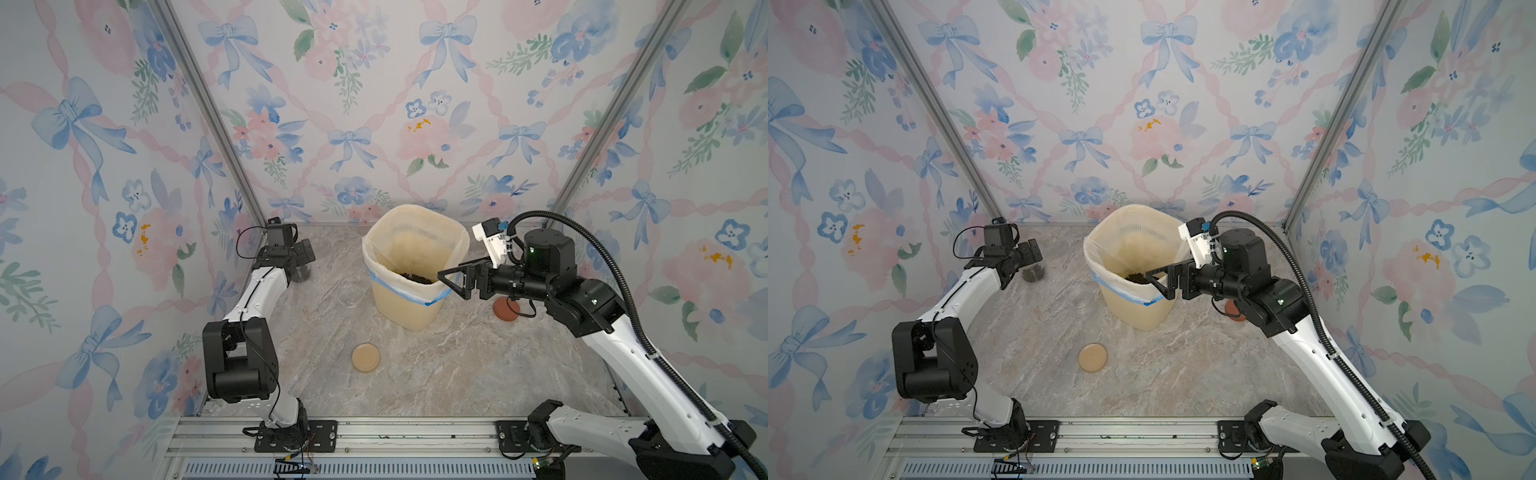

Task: Empty moldy tea leaves from jars
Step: Pick up the jar from the center of the board.

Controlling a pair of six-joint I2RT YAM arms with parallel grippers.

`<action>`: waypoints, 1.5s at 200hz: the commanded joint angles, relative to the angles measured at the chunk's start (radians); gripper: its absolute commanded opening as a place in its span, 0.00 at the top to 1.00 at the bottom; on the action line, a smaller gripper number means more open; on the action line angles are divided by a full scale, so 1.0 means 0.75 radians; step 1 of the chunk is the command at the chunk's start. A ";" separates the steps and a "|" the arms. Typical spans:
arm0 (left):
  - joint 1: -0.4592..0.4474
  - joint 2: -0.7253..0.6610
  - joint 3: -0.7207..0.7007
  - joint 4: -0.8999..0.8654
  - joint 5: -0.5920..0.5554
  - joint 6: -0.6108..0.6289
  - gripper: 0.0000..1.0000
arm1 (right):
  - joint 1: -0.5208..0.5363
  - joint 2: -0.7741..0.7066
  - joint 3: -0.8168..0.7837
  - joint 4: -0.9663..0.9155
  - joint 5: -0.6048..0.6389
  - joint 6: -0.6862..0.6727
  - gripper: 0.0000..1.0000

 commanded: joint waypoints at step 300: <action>0.041 0.535 0.419 -0.329 0.070 0.083 0.26 | 0.006 0.010 -0.088 0.117 -0.026 0.035 0.03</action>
